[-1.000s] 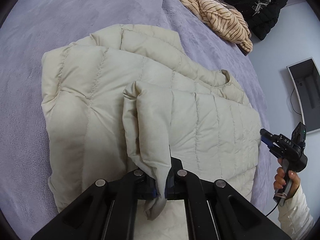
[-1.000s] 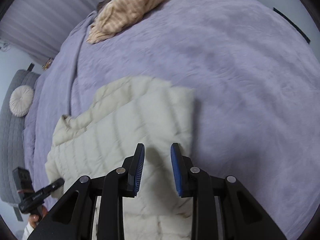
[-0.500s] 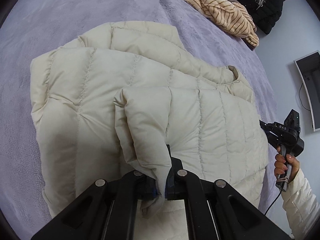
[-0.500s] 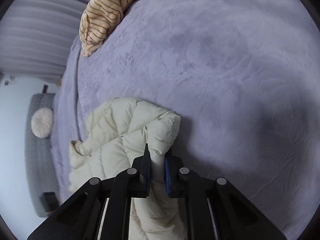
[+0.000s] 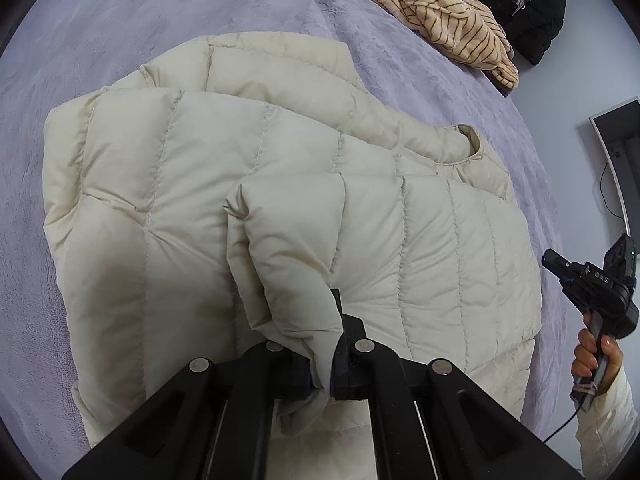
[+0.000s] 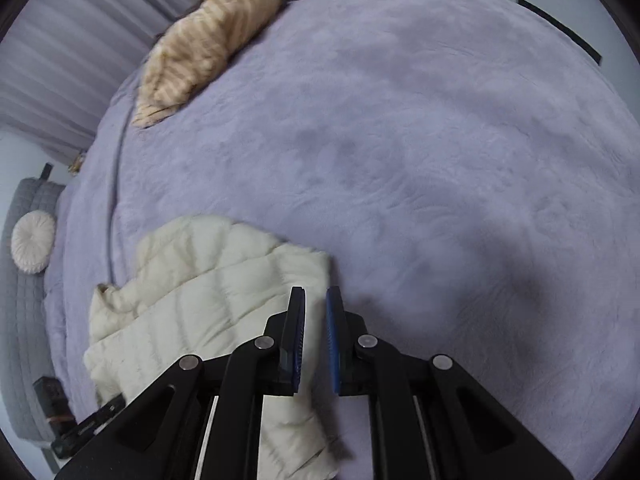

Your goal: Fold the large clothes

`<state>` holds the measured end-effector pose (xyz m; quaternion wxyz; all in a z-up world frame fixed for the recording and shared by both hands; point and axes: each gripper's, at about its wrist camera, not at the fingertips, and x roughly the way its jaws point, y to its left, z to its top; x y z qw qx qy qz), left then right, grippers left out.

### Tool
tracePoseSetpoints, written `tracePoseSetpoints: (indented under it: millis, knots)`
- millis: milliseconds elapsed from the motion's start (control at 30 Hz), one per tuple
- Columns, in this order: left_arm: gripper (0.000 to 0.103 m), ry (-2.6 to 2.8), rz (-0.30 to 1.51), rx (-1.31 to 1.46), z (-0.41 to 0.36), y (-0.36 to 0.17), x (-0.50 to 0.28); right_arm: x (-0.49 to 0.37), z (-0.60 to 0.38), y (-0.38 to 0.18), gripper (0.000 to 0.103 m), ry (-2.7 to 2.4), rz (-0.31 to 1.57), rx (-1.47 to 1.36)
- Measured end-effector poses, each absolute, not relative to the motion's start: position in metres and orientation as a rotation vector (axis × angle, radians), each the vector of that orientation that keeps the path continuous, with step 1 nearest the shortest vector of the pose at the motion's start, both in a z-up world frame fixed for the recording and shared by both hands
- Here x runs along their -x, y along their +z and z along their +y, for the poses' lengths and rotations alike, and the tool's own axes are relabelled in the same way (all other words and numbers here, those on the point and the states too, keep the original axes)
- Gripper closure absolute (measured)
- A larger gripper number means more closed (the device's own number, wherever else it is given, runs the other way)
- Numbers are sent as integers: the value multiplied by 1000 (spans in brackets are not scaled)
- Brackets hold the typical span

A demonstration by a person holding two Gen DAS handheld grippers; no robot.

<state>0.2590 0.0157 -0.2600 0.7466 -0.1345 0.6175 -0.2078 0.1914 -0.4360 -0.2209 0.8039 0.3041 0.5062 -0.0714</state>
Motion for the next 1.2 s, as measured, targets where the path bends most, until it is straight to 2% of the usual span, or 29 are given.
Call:
tracePoseSetpoints:
  millis: [100, 200, 300, 533, 667, 767, 933, 1033, 1200]
  knots:
    - [97, -453, 1347, 291, 16, -261, -257, -186, -398, -220, 92, -7, 1122, -628]
    - [97, -462, 1345, 299, 17, -260, -257, -186, -380, -258, 95, -60, 1233, -554]
    - [97, -458, 1331, 280, 32, -250, -257, -179, -392, -284, 97, -81, 1221, -660]
    - [96, -318, 1244, 206, 74, -204, -249, -182, -387, -275, 97, -89, 1226, -600]
    - [96, -381, 1169, 188, 58, -174, -247, -181, -386, -271, 96, -104, 1228, -591]
    - [96, -376, 1170, 90, 26, -189, -256, -182, -377, -256, 95, -101, 1206, -534]
    - [96, -313, 1293, 117, 20, -259, -276, -193, -368, -257, 92, -100, 1215, -429]
    - [96, -328, 1285, 129, 22, -268, -274, -197, -376, -280, 93, -74, 1233, -478]
    - [96, -334, 1282, 105, 21, -272, -273, -197, -377, -284, 94, -75, 1221, -480]
